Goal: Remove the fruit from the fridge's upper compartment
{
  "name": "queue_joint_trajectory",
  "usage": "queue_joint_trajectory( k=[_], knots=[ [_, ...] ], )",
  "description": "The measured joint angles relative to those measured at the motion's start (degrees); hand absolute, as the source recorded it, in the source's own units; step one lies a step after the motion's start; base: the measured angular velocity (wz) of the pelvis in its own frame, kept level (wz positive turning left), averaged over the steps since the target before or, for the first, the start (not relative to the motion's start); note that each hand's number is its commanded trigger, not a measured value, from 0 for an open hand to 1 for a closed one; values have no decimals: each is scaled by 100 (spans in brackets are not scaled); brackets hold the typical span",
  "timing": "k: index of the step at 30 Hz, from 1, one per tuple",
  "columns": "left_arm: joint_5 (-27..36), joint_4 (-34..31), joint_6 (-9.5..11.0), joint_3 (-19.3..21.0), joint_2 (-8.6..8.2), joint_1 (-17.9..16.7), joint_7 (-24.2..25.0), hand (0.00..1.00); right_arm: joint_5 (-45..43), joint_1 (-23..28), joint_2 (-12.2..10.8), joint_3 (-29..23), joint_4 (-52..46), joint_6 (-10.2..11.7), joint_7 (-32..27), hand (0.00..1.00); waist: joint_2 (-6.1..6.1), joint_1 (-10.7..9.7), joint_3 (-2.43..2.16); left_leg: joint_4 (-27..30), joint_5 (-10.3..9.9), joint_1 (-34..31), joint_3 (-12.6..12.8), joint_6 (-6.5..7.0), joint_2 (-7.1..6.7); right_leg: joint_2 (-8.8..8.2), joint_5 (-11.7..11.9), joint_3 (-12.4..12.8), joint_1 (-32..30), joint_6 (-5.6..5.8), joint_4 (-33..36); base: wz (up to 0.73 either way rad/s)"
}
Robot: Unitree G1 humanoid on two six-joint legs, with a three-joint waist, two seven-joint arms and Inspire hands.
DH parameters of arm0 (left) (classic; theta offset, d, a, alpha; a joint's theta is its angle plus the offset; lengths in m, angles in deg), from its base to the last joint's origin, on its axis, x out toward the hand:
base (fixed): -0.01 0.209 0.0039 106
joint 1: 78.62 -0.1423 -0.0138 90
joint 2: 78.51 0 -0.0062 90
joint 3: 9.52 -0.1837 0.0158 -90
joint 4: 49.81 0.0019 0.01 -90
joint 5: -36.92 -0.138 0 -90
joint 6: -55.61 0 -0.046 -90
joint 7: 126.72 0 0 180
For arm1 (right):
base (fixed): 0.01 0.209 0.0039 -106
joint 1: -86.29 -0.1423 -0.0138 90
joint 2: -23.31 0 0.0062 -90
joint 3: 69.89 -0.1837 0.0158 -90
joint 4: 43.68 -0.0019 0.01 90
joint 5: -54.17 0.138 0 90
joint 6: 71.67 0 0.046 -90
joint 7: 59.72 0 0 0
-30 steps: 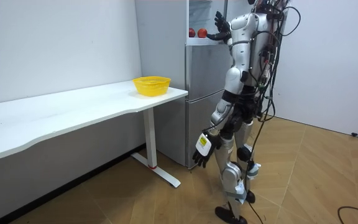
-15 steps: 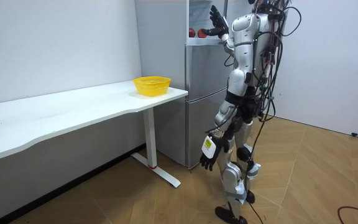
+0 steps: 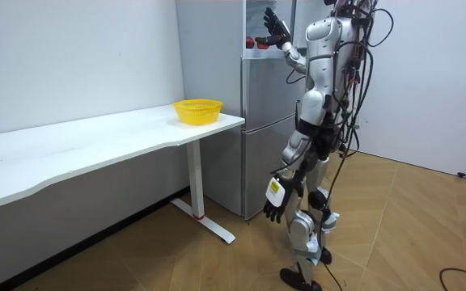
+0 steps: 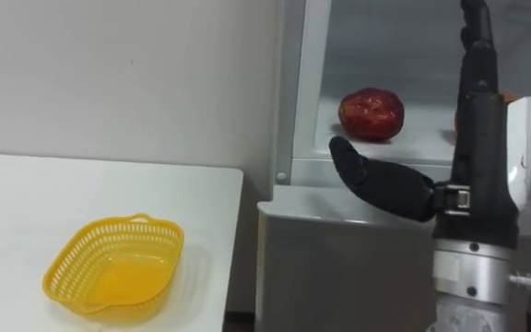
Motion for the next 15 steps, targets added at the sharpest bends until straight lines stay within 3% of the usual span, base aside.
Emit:
queue_joint_trajectory(
  k=[8,15],
  knots=[
    [5,-1,-5,-16,3,-16,39,0,24,-434,41,6,534,-123,-47,0,-62,91,-3,17,0,27,-116,0,-20,-19,-1,-82,84,1,-13,7],
    [-12,-122,-15,45,-32,-99,43,0,202,-838,274,-9,1275,-184,-79,0,-62,145,-2,41,11,48,-220,17,-52,-49,-3,-124,128,5,-8,4]
  ],
)
